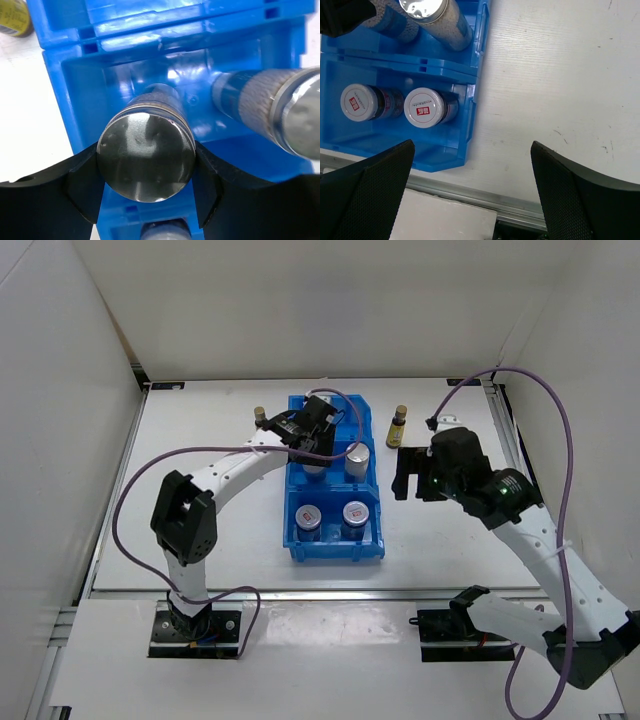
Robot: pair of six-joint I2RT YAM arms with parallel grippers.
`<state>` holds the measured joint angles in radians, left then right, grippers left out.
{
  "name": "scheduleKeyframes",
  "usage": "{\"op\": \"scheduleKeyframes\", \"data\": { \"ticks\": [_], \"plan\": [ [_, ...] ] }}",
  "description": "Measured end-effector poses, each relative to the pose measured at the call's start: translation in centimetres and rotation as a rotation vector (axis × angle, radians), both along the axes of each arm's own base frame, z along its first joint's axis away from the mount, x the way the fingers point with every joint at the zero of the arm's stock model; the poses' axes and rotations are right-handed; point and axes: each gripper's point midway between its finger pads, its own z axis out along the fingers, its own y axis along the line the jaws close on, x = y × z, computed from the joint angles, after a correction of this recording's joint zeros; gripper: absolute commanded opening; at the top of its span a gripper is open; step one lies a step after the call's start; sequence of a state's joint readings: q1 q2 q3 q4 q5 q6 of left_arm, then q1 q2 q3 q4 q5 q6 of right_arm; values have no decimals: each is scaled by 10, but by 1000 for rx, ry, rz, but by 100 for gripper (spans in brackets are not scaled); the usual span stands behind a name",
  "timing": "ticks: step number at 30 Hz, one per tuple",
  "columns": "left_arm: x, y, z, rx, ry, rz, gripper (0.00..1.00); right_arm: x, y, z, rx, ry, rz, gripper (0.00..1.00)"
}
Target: Organize the condiment bottles
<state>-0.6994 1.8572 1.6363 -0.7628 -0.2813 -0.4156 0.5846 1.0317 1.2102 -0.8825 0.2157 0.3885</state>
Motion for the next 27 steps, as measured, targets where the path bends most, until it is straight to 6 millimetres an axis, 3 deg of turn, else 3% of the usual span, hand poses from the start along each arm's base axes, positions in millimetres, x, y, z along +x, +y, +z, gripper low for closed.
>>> {"op": "scheduleKeyframes", "data": {
  "ticks": [3,4,5,12,16,20,22,24,27],
  "plan": [
    [4,4,-8,29,1,12,41,-3,-4,3,0,-8,-5,100],
    [4,4,-9,34,1,12,47,-4,-4,3,0,-9,-6,100],
    [6,4,-9,38,-2,14,62,-5,-5,3,-3,-8,-7,100],
    [16,1,-5,44,-31,15,100,-6,-8,-1,-23,8,-15,100],
    [22,-4,19,24,-65,11,100,7,-7,-2,-54,40,-31,100],
    [29,-2,76,-2,-160,1,100,47,-7,12,-72,47,-78,100],
    [22,14,112,-12,-227,9,100,77,-10,21,-68,51,-112,95],
    [6,43,147,-27,-301,38,100,110,-12,26,-59,38,-137,91],
    [-18,118,173,-43,-378,159,100,147,-17,17,-61,40,-164,91]
  ]
}}
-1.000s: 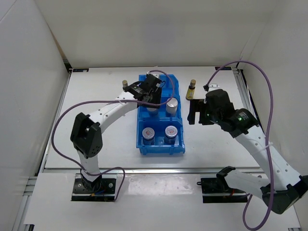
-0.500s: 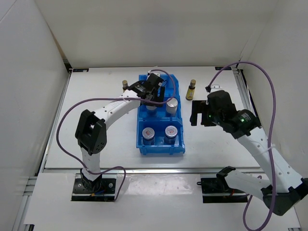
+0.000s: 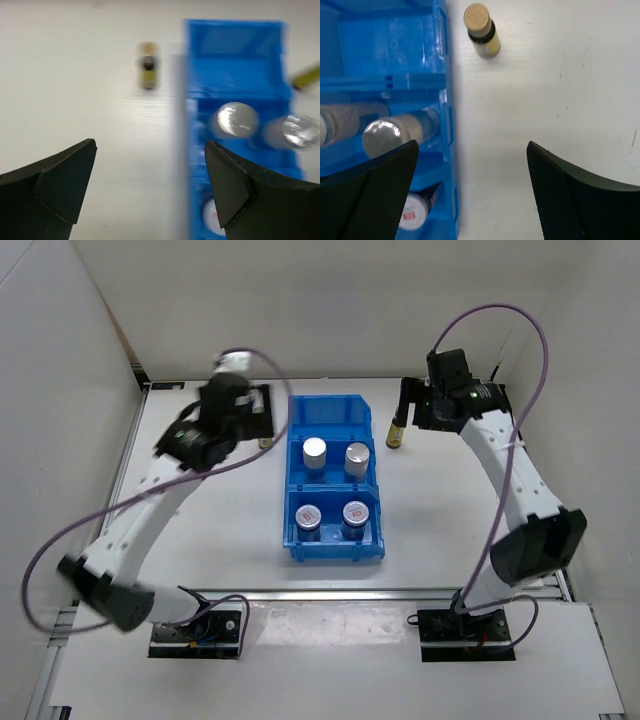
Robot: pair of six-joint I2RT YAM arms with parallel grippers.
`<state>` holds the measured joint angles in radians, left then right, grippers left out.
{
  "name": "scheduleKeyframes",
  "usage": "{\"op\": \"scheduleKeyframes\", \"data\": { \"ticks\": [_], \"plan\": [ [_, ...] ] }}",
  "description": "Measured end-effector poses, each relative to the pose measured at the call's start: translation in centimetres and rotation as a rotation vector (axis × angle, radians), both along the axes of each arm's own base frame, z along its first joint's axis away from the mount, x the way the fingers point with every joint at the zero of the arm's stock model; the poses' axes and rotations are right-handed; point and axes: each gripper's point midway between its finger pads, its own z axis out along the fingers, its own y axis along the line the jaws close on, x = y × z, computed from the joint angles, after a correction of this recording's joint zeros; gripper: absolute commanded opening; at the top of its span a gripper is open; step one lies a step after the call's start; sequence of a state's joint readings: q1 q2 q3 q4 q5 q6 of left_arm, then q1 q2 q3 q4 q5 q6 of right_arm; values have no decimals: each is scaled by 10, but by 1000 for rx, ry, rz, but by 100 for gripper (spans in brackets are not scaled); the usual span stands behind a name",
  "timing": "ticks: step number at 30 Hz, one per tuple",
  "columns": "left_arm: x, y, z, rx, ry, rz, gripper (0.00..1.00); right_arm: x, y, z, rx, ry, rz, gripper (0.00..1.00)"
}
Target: Organize the condiment bottles
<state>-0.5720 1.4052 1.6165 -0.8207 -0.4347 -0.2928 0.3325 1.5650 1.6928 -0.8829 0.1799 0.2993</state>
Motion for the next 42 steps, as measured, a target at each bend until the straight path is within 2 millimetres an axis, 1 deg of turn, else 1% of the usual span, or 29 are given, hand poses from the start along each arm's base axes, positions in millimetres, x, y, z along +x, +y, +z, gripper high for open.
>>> {"op": "scheduleKeyframes", "data": {
  "ticks": [1,2,3,4,5,8,9,10,11,12,13,17,19,20,21,24,25,26,28,29,33,36,40,42],
  "plan": [
    [-8,28,-1,-3,-10,55,100,11,-1,-7,-4,13,-7,91],
    [-14,57,-9,2,-16,122,100,21,-2,-15,-10,28,-9,91],
    [-21,81,-19,9,-16,178,100,32,-2,-22,-17,40,-12,91],
    [-28,94,-34,22,1,208,100,42,-1,-29,-23,50,-13,91],
    [-33,100,-50,33,18,216,100,50,-1,-37,-29,63,-15,91],
    [-42,100,-102,69,109,191,100,77,1,-54,-39,85,-14,88],
    [-42,99,-115,81,143,180,100,85,2,-59,-40,90,-11,86],
    [-41,99,-124,87,165,177,100,91,2,-63,-41,95,-11,83],
    [-37,100,-127,91,171,180,100,97,2,-68,-42,101,-11,81],
    [-34,101,-128,90,168,185,100,102,2,-71,-41,104,-14,79],
    [-30,103,-129,90,166,194,100,107,1,-74,-40,106,-16,75],
    [-18,108,-129,82,159,218,100,126,3,-82,-31,110,-20,67],
    [-14,109,-129,79,156,222,100,135,5,-88,-25,111,-19,63],
    [-13,108,-129,79,157,221,100,138,6,-91,-23,115,-18,59],
    [-12,108,-129,78,156,220,100,140,7,-96,-22,123,-17,58],
    [-11,107,-128,75,152,219,100,137,9,-108,-19,159,-12,53],
    [-11,107,-128,74,150,219,100,136,9,-111,-18,171,-11,53],
    [-11,107,-128,74,151,219,100,135,10,-112,-16,176,-9,49],
    [-11,107,-128,74,151,217,100,133,10,-115,-14,185,-8,43],
    [-11,107,-128,73,151,217,100,133,10,-117,-16,188,-8,35],
    [-11,107,-128,73,151,217,100,132,8,-117,-17,188,-17,17],
    [-11,107,-128,73,151,217,100,132,7,-116,-21,186,-22,9],
    [-11,107,-128,73,152,216,100,129,8,-113,-51,179,-28,6],
    [-11,107,-128,72,152,216,100,126,11,-105,-73,157,-26,4]
  ]
}}
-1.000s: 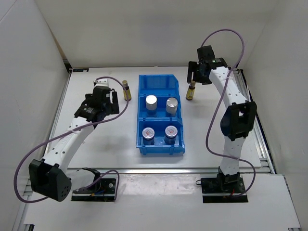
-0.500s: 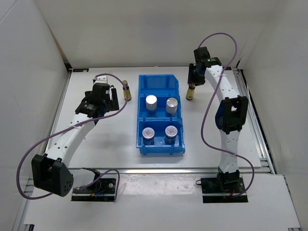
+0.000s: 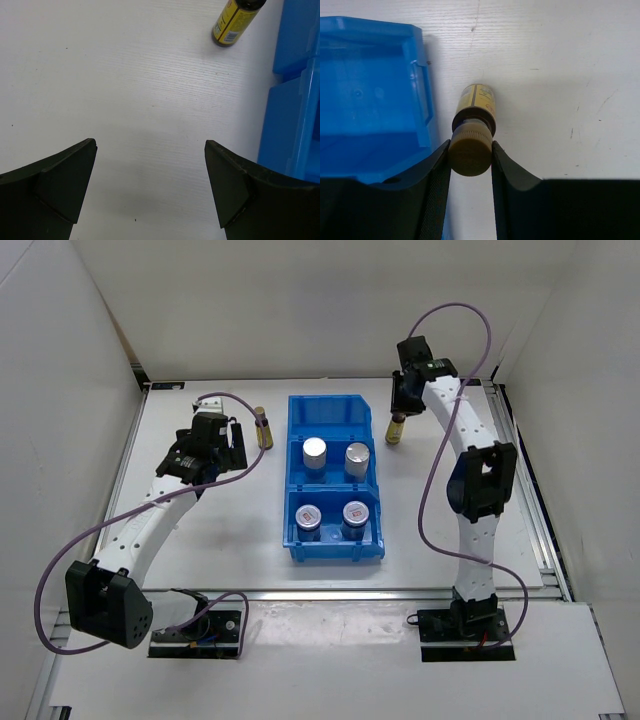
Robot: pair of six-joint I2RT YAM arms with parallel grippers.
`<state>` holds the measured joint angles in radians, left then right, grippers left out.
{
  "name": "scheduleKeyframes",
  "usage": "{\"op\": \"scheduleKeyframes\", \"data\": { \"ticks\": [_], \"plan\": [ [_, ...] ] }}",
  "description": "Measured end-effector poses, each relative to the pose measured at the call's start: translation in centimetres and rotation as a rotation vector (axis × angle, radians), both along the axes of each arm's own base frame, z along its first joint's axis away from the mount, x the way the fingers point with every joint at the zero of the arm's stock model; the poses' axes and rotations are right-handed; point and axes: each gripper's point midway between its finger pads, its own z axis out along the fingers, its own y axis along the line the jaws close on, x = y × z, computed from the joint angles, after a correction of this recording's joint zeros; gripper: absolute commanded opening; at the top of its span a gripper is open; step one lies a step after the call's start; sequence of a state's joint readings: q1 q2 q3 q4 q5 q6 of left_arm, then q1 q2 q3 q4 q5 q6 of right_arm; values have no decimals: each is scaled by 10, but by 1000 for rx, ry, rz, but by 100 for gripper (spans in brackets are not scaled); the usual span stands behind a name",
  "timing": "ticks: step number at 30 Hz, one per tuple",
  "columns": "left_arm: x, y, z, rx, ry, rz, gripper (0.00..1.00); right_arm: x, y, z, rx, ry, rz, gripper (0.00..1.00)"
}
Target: Organize the condiment bottles
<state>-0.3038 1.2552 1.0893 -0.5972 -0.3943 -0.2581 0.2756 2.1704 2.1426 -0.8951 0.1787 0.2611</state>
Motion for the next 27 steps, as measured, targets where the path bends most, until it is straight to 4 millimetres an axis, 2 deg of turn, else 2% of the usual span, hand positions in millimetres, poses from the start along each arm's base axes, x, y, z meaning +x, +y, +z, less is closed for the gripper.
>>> {"op": "scheduleKeyframes", "data": {
  "ticks": [2,5,10,13,15,18,21,27],
  "plan": [
    [0,0,0,0,0,0,100,-4,8,15,-22,-36,18,3],
    [0,0,0,-1,0,-1,100,-14,34,47,-46,-117,82,2],
    [0,0,0,-2,1,-2,100,-35,99,91,-42,-245,243,2],
    [0,-1,0,-3,2,-8,100,-42,132,98,-30,-278,315,2],
    [0,-2,0,-2,3,-11,100,-40,144,96,-30,-282,337,2],
    [0,-2,0,-2,3,-13,100,-32,149,77,-42,-256,341,2],
    [0,-2,0,-3,4,-14,100,-23,147,40,-72,-193,336,2],
    [0,-2,0,0,4,-16,100,-17,144,-6,-108,-109,329,2]
  ]
}}
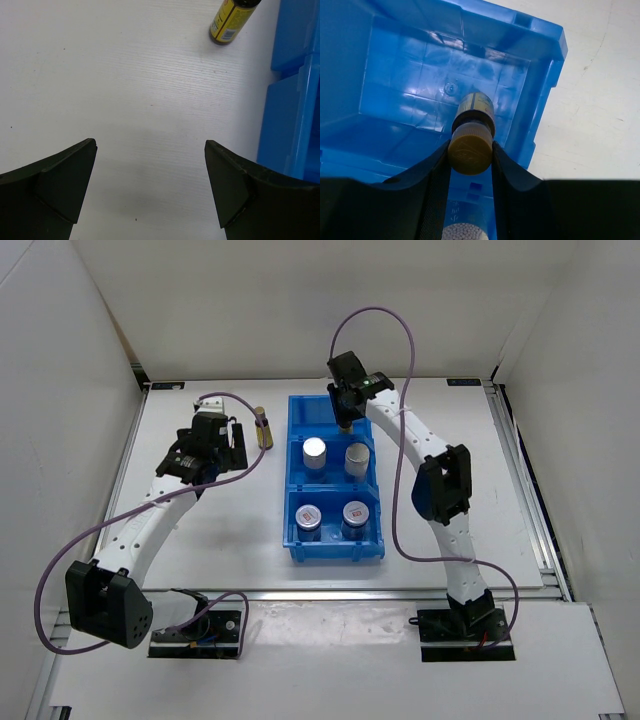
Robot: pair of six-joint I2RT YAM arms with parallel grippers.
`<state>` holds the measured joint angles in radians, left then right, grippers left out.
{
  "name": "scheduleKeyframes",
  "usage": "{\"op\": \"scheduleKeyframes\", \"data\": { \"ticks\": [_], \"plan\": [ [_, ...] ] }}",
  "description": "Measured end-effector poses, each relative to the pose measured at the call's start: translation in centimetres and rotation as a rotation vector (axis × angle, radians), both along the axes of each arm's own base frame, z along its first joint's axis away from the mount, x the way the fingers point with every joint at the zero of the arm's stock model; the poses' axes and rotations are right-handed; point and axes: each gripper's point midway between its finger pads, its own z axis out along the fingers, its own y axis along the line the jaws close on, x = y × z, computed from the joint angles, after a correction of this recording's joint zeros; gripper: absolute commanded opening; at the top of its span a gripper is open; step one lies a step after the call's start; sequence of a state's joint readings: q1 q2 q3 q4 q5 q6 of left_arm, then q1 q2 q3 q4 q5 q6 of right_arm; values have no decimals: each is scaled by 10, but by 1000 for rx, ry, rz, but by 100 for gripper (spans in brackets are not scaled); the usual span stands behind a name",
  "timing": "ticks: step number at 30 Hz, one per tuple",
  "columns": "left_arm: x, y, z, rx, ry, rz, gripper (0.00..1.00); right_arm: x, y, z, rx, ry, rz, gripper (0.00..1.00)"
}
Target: Organize the condiment bottles
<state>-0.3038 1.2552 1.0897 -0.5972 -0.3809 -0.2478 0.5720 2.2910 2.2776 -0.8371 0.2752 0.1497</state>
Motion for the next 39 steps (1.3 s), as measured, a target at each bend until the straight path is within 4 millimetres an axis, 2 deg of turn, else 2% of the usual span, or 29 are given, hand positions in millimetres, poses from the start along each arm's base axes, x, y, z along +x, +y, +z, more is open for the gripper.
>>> {"op": "scheduleKeyframes", "data": {
  "ticks": [2,4,5,6,8,9,11,15,18,21,22,25,27,28,30,33,36,37,39],
  "plan": [
    [1,0,1,2,-2,-2,100,5,1,0,9,-13,-9,6],
    [1,0,3,1,-6,-3,100,6,-2,0,9,-13,-16,19],
    [1,0,4,0,-8,-3,100,7,-2,0,13,-12,-22,39],
    [1,0,4,1,-8,-3,100,7,-2,0,17,-12,-27,52],
    [2,0,4,0,-8,-3,100,8,-3,0,30,-11,-45,71],
    [2,0,4,0,-8,-3,100,9,-3,0,34,-14,-55,85],
    [2,0,4,0,-8,-3,100,10,-6,-1,36,-15,-76,98],
    [2,-1,3,2,-4,-3,100,7,-16,2,10,-26,-117,100],
    [3,-1,-1,5,5,-3,100,5,-27,27,8,-78,-152,100],
    [4,-2,-5,1,18,-8,100,-18,-46,81,44,-155,-173,100],
    [6,-4,-6,-11,26,-15,100,-29,-52,106,79,-198,-176,100],
    [20,-15,-3,-62,40,-28,100,-68,-75,165,176,-306,-181,100],
    [36,-24,5,-98,32,-35,100,-101,-88,190,233,-353,-169,100],
    [45,-28,9,-110,28,-34,100,-116,-95,194,253,-369,-168,100],
    [71,-38,22,-140,1,-42,94,-146,-101,187,274,-358,-151,100],
    [109,-53,33,-165,-24,-61,91,-185,-103,151,271,-270,-109,100],
    [138,-63,27,-165,-12,-79,91,-219,-114,121,246,-175,-89,100],
    [144,-65,21,-164,-1,-82,91,-229,-120,117,243,-159,-87,100],
    [156,-69,5,-164,28,-89,86,-251,-131,122,266,-154,-78,100]
  ]
}}
